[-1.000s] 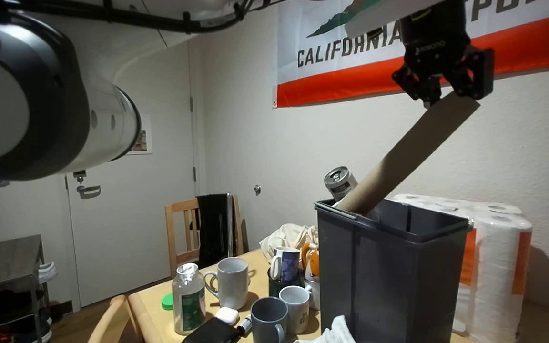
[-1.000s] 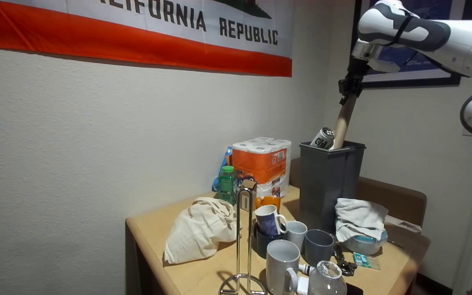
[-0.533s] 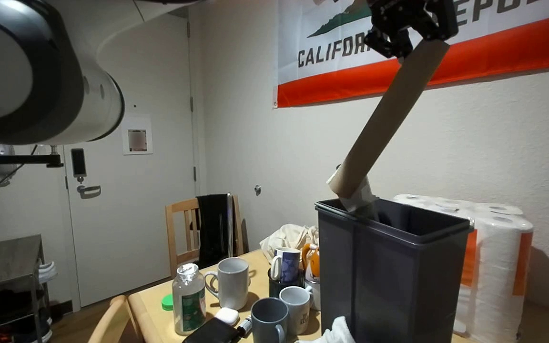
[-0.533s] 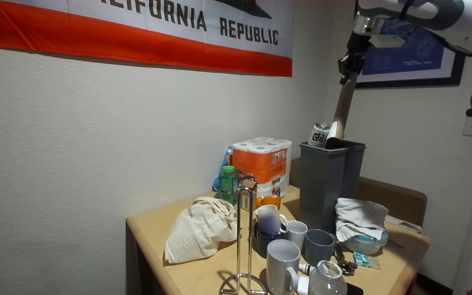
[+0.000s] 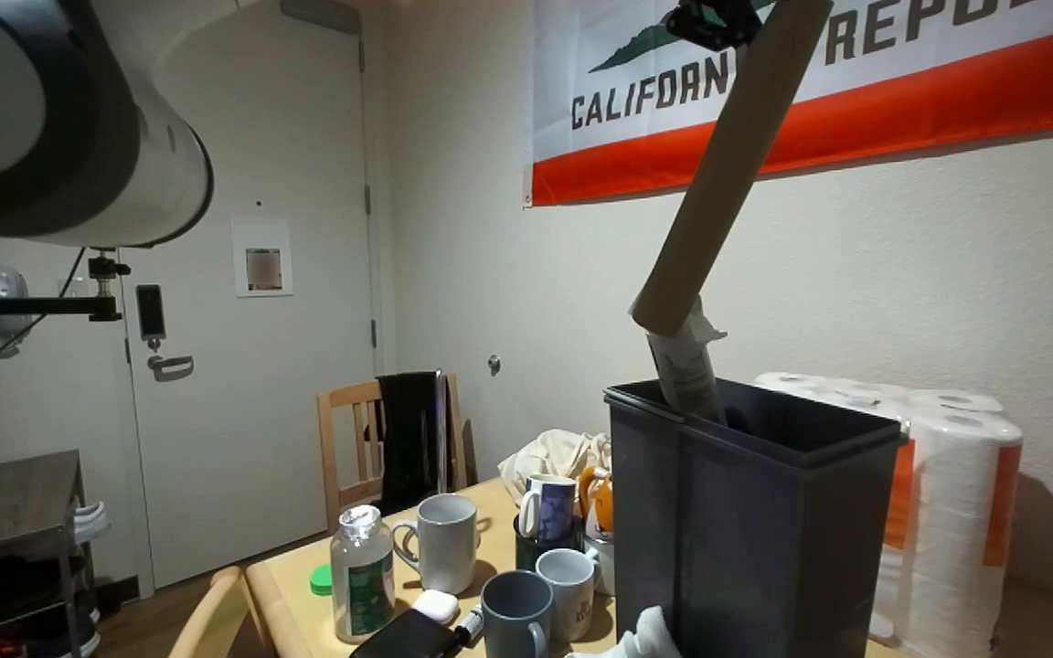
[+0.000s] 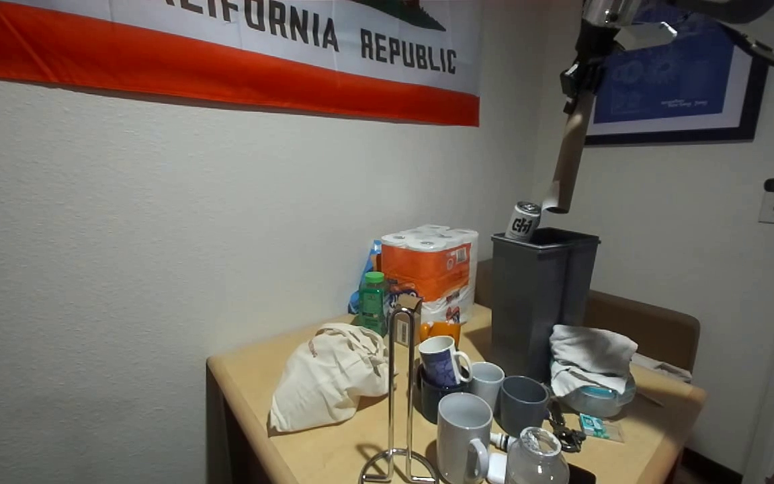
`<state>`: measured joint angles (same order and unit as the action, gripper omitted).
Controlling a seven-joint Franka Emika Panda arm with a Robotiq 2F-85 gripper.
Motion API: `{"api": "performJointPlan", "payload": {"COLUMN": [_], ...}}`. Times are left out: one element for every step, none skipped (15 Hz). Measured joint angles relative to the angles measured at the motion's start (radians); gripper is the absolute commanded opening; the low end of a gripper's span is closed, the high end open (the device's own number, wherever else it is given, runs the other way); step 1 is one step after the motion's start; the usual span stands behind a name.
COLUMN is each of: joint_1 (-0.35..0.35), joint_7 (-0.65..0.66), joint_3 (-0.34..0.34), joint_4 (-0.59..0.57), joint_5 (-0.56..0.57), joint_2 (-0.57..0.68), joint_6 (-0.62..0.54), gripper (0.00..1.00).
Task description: Remove the handle towel roll from the grey bin and place it on the silver stand
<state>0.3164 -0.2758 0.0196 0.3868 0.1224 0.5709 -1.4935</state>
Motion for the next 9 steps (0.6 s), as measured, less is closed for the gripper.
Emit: {"api": "performJointPlan", "payload": {"joint_1": [-0.006,-0.014,-0.025,-0.038,-0.054,-0.072,-0.091,-0.111,-0.134], "joint_7": [0.0,0.0,0.0,0.0,0.0,0.0,0.0,0.0,0.0], "joint_3": [0.0,0.0,0.0,0.0,0.0,0.0,0.0,-0.001,-0.001], "joint_4": [0.0,-0.001,-0.001,-0.002,-0.003,-0.003,-0.004,-0.004,-0.004], "joint_5": [0.002,0.004,0.009,0.015,0.021,0.029,0.032,0.033,0.034], "joint_2": [-0.008,-0.017,-0.026,-0.034,-0.043,-0.052,-0.06,-0.066,-0.071], "joint_6": [-0.001,-0.006,-0.015,-0.024,-0.034,-0.044,-0.058,-0.074,-0.09], "gripper": [0.01,0.01,0.01,0.01,0.01,0.01,0.01,0.01,0.01]}}
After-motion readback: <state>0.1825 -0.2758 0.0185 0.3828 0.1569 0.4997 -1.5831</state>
